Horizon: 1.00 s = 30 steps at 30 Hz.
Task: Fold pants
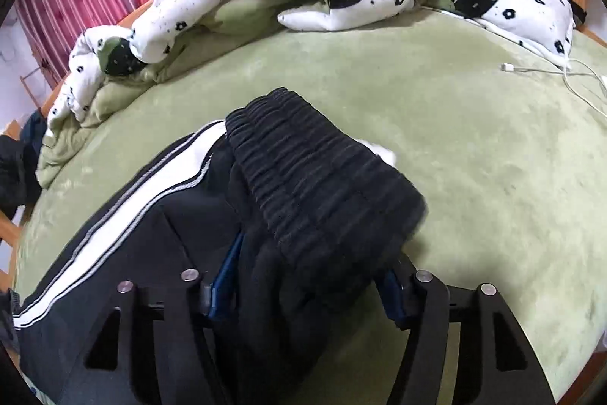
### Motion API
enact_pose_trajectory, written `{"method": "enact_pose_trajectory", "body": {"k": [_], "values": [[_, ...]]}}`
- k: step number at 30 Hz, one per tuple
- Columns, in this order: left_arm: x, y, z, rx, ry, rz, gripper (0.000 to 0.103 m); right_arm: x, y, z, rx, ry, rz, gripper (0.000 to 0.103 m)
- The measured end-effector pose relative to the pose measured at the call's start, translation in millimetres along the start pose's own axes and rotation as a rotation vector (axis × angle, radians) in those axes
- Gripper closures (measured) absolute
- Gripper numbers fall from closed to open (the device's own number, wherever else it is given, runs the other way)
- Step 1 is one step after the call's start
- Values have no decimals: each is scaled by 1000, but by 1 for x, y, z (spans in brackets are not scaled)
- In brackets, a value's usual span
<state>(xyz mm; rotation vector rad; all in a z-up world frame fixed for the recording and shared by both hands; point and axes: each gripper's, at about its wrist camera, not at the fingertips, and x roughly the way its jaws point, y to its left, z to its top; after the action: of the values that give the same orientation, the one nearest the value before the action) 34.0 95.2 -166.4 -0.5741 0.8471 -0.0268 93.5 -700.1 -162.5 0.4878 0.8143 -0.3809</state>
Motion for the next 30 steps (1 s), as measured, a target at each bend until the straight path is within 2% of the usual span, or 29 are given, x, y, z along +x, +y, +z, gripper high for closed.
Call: {"method": "enact_pose_trajectory", "body": {"k": [2,4,5,7,9,10,12,13,14,16,19,22,24,25,27,28,29,30], "values": [[4,15,2,-43,15,-31,27,-22,-2,-6,4,-17,-30,40],[23,31,4,-120,66,-106,27,-44,-1,-15,8,-58,-64,39],[30,35,4,-150,69,-131,27,-53,1,-20,12,-69,-74,39],[40,35,9,-172,24,-173,27,-70,9,-30,23,-86,-67,39],[48,28,16,-156,11,-181,27,-80,21,-41,31,-85,-44,39],[53,24,21,-141,-3,-150,30,-85,30,-46,36,-83,-32,39],[58,23,28,-100,-23,-51,76,-87,46,-50,35,-77,-18,39],[60,25,33,-69,-22,0,82,-88,54,-53,30,-75,-15,39],[60,32,38,-61,-19,-2,86,-89,64,-56,20,-74,-16,39],[52,50,48,-87,-31,-13,86,-88,82,-59,7,-76,-23,39],[42,70,60,-116,-24,-68,84,-89,105,-67,-11,-81,-17,39],[28,83,64,-117,-46,22,76,-92,132,-76,-56,-85,7,39],[15,92,65,-113,-54,26,74,-94,146,-83,-84,-91,19,39],[14,94,65,-109,-46,53,73,-95,154,-87,-100,-93,26,39],[7,93,63,-55,-28,142,72,-94,165,-93,-129,-88,32,39],[1,90,61,-8,-25,150,72,-92,171,-95,-144,-81,35,39],[-6,91,58,31,-15,139,73,-89,177,-96,-164,-70,39,39],[-11,88,56,75,6,90,73,-86,186,-98,-193,-58,41,39]]}}
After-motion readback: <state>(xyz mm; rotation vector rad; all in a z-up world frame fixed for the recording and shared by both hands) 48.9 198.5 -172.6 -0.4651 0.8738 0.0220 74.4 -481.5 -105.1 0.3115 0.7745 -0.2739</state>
